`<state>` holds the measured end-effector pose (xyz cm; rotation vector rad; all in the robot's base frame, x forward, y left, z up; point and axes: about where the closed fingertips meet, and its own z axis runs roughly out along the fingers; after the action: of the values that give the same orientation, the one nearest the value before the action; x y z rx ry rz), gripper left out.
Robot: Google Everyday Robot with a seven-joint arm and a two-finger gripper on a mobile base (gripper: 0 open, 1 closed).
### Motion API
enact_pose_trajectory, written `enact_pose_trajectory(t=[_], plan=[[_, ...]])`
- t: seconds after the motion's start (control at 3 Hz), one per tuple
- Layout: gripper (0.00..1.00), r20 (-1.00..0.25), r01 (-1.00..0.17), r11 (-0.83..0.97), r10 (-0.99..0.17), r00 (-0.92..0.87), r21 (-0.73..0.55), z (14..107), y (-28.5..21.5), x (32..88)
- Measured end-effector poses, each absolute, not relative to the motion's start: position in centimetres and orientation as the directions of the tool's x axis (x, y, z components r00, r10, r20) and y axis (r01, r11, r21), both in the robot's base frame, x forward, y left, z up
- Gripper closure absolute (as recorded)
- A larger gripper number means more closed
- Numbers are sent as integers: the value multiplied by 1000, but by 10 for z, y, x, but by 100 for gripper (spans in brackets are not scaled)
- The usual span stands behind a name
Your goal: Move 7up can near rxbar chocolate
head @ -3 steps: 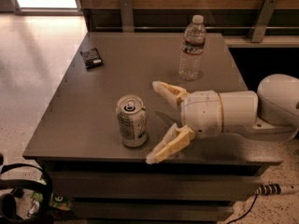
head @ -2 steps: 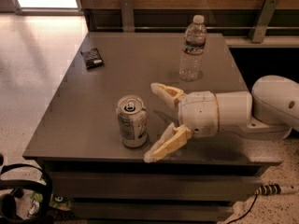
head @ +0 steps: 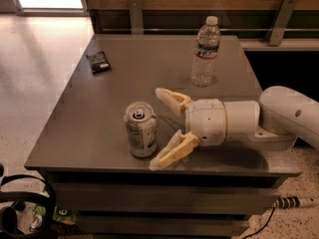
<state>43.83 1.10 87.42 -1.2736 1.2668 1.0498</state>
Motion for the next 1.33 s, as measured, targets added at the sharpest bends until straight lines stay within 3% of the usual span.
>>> enact_pose_trajectory(t=[0.33,0.67,1.33], plan=[[0,-993,-996,53,-103,62,-68,870,17,434],[17,-991,-998,45,-126,48,-54,864,22,425],[64,-991,-998,38,-125,53,-58,865,25,424]])
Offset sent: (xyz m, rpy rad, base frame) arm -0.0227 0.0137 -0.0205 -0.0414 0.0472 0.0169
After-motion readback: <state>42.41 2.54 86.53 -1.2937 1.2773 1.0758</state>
